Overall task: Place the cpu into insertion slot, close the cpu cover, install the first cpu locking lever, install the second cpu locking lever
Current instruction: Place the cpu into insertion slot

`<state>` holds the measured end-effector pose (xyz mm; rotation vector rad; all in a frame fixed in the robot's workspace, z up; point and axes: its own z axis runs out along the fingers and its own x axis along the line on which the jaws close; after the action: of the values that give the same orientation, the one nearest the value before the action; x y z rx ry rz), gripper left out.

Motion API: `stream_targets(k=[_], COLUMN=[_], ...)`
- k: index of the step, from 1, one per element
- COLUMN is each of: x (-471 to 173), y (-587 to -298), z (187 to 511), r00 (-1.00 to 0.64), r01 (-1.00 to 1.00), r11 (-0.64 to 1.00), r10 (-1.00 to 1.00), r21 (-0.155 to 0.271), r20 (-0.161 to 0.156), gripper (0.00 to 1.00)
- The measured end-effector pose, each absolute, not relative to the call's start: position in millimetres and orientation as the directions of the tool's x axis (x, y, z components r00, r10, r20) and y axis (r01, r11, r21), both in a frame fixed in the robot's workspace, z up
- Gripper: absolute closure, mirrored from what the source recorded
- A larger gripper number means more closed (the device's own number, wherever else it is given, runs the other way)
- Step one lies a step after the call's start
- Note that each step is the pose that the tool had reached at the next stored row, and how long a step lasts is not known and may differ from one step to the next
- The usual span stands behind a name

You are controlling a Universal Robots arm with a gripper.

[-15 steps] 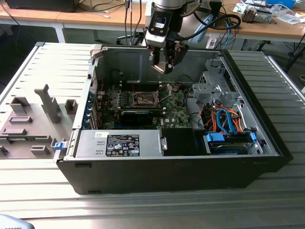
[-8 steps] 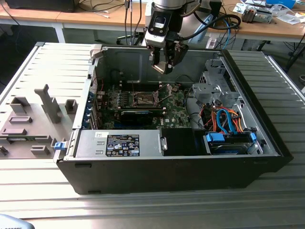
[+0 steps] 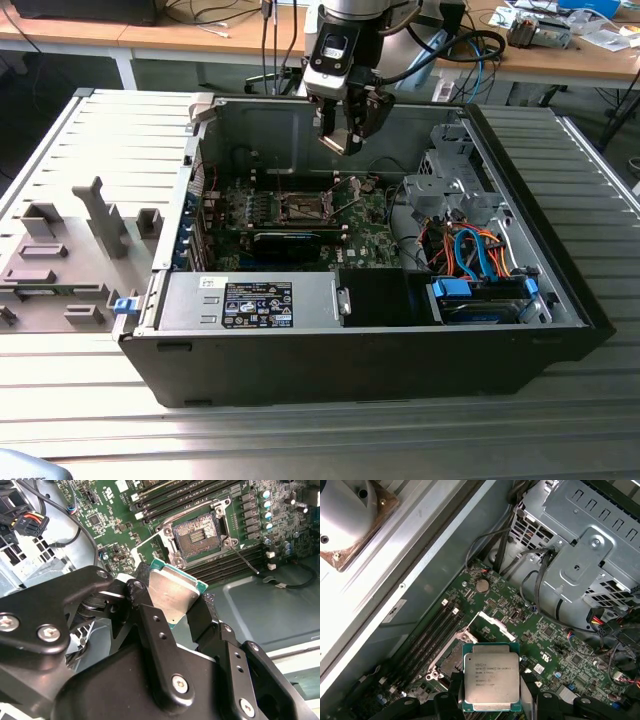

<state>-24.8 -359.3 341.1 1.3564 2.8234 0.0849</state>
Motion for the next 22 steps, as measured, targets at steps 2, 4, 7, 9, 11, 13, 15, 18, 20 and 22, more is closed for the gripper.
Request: stream_targets(k=[2,4,7,9,11,13,15,18,20,22], x=[-24.7,-24.8,-24.7,-24.8,-24.7,-24.7,-24.8,-24.7,-24.7,-24.7], y=[-359.3,-359.3,-359.3,-359.3,-359.3,-359.3,-359.3,-359.3,-359.3,-359.3], z=[341.1,341.1,341.0,341.0,341.0,341.0,340.9,340.9,340.9,340.8], r00=[-0.622,-0.619,-0.616,-0.614,-0.61,-0.608,-0.606,-0.602,-0.6,-0.598], r01=[0.783,0.785,0.787,0.789,0.791,0.793,0.795,0.797,0.799,0.801], r11=[0.62,0.617,0.615,0.612,0.609,0.607,0.605,0.601,0.599,0.596], r10=[0.783,0.785,0.788,0.79,0.792,0.794,0.795,0.798,0.8,0.802], r21=[0.052,0.052,0.052,0.052,0.052,0.052,0.052,0.052,0.052,0.052], r20=[0.016,0.016,0.016,0.016,0.016,0.016,0.016,0.016,0.016,0.016], gripper=[0.46,0.46,0.46,0.46,0.46,0.46,0.46,0.46,0.46,0.46])
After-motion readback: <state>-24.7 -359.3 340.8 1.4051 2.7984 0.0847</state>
